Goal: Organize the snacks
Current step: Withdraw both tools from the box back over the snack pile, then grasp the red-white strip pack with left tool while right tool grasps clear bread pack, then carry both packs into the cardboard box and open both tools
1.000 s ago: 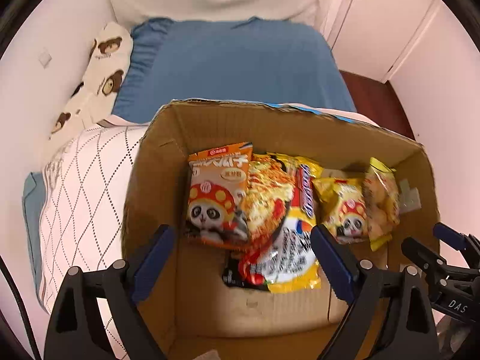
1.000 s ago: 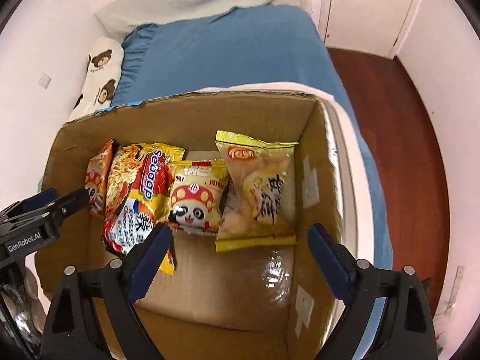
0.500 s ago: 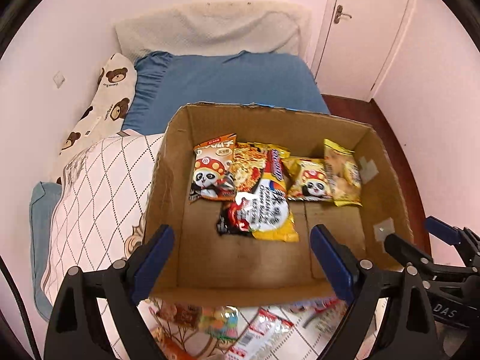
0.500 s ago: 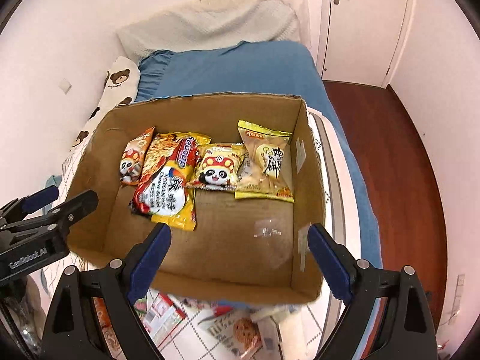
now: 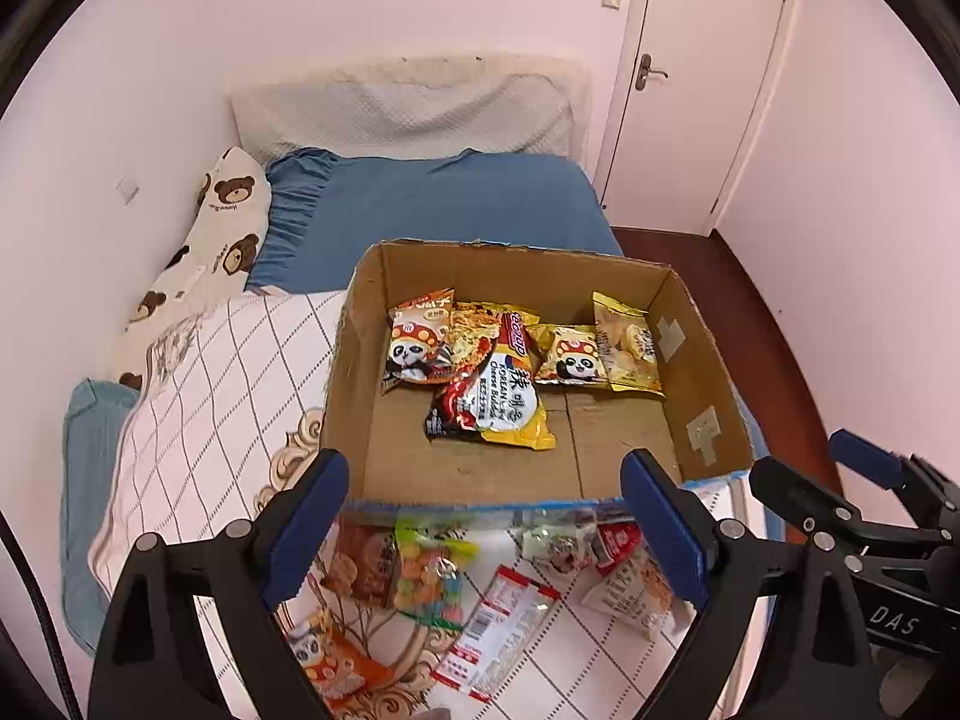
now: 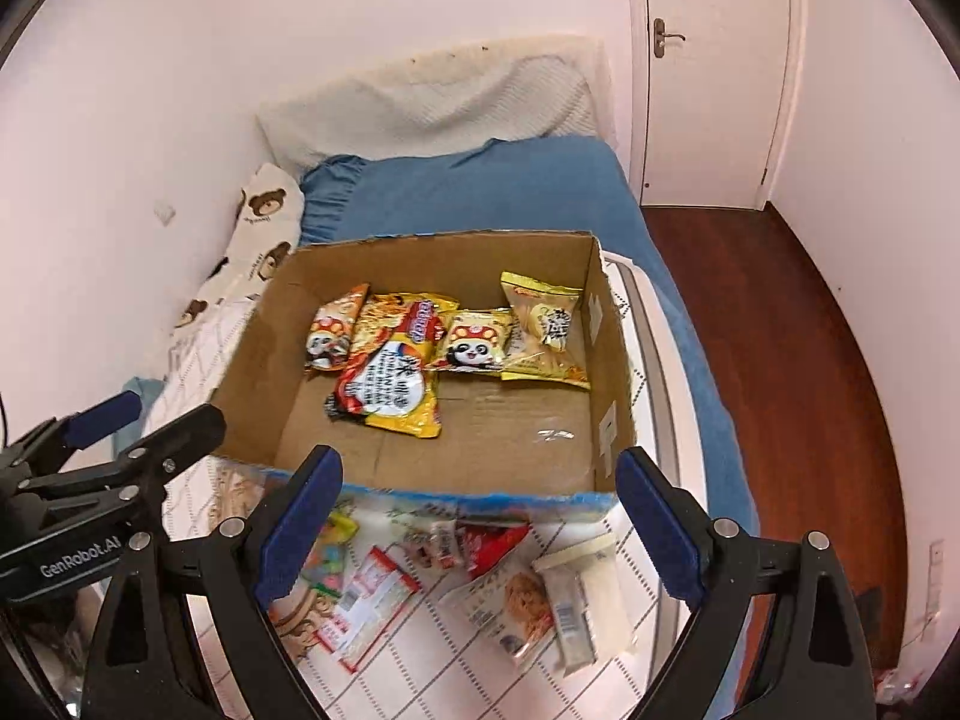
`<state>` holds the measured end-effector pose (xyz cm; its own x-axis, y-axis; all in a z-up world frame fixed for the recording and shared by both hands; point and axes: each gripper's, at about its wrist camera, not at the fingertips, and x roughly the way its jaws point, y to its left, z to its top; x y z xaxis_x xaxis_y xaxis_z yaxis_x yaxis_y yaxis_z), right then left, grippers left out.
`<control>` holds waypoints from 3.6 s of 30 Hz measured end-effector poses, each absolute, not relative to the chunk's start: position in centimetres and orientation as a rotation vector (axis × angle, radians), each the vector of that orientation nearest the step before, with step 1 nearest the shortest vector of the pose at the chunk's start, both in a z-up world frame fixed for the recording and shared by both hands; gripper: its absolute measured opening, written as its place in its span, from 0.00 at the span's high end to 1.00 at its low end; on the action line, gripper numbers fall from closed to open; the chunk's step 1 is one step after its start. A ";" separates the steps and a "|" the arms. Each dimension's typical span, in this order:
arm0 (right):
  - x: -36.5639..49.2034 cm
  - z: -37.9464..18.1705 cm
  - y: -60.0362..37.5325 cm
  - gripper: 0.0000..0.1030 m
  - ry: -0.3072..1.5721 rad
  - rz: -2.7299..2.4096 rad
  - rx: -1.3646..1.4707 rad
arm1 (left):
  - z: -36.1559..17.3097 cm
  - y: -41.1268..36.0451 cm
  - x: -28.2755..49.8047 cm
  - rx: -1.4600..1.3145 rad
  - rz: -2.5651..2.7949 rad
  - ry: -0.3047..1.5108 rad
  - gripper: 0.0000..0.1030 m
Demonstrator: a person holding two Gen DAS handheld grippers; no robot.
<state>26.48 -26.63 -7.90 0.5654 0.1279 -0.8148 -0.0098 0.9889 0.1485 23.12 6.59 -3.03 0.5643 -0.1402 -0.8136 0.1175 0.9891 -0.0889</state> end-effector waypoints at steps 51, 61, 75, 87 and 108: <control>14.7 -31.8 -31.1 0.37 1.525 0.140 0.238 | -29.2 0.8 15.2 0.129 -0.394 1.666 0.40; 13.9 -31.7 -29.9 0.40 1.491 0.100 0.383 | -29.4 5.0 15.7 -0.249 -0.214 1.701 0.48; 14.5 -33.1 -28.1 0.38 1.510 0.080 0.328 | -29.2 -0.1 13.6 -0.005 -0.296 1.672 0.39; 13.7 -32.6 -27.4 0.40 1.458 0.071 0.254 | -25.1 1.2 14.1 -0.110 -0.265 1.635 0.55; 19.4 -20.4 -28.2 0.51 1.241 0.193 0.363 | -4.9 4.7 18.1 -0.150 -0.437 1.329 0.56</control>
<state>19.39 -28.24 -20.38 0.3176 0.3377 -0.8860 0.0520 0.9268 0.3719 18.10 4.75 -4.89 0.1730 -0.3903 -0.9043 0.2220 0.9099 -0.3503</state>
